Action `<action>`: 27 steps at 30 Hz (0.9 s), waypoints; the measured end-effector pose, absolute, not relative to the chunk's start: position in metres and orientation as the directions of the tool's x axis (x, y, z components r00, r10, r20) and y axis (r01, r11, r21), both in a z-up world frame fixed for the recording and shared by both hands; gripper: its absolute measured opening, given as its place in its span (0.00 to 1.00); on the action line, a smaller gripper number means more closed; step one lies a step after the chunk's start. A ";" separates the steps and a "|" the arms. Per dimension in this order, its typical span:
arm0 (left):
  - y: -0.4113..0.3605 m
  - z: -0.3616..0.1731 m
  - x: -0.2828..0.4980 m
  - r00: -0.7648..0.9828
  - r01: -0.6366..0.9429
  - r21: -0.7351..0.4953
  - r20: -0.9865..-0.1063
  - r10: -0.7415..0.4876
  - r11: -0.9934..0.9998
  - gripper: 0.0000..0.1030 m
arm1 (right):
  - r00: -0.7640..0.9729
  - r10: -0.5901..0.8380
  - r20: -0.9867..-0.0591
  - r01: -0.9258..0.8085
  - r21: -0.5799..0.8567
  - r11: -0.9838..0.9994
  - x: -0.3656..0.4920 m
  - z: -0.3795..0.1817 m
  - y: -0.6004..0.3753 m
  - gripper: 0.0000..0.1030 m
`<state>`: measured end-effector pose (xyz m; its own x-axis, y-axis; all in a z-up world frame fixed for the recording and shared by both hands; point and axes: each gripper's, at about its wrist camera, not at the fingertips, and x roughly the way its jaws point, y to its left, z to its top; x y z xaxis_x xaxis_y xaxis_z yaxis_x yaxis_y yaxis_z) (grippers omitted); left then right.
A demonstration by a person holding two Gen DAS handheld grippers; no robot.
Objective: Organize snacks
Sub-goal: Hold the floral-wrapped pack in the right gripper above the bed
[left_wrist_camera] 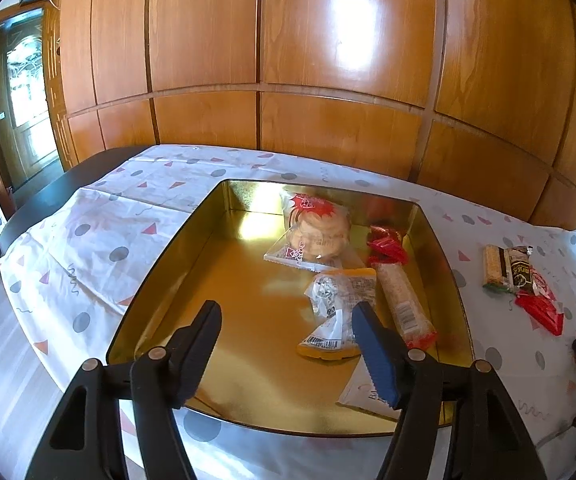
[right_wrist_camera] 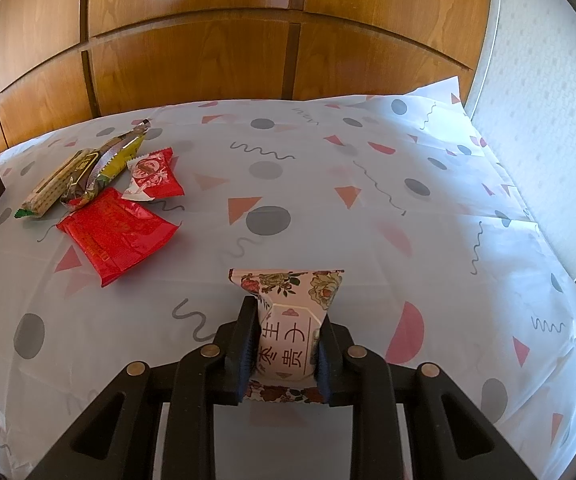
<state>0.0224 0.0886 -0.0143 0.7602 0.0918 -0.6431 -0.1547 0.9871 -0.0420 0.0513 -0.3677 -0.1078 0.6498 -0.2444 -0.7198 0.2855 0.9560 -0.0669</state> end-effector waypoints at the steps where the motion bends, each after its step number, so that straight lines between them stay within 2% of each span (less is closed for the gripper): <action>1: 0.088 -0.014 0.022 0.760 -0.154 -0.042 -0.643 0.091 0.987 0.66 | 0.648 -0.250 -0.719 0.286 -0.074 0.955 0.051 -0.108 -0.367 0.25; 27: 0.083 -0.018 0.022 0.754 -0.145 -0.026 -0.651 0.094 0.989 0.69 | 0.600 -0.201 -0.774 0.270 -0.040 0.962 0.046 -0.097 -0.357 0.23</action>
<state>0.0218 0.0834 -0.0181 0.7537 0.0936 -0.6506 -0.1450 0.9891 -0.0257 0.0465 -0.3574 -0.0965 0.5998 -0.2010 -0.7745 0.2703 0.9619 -0.0403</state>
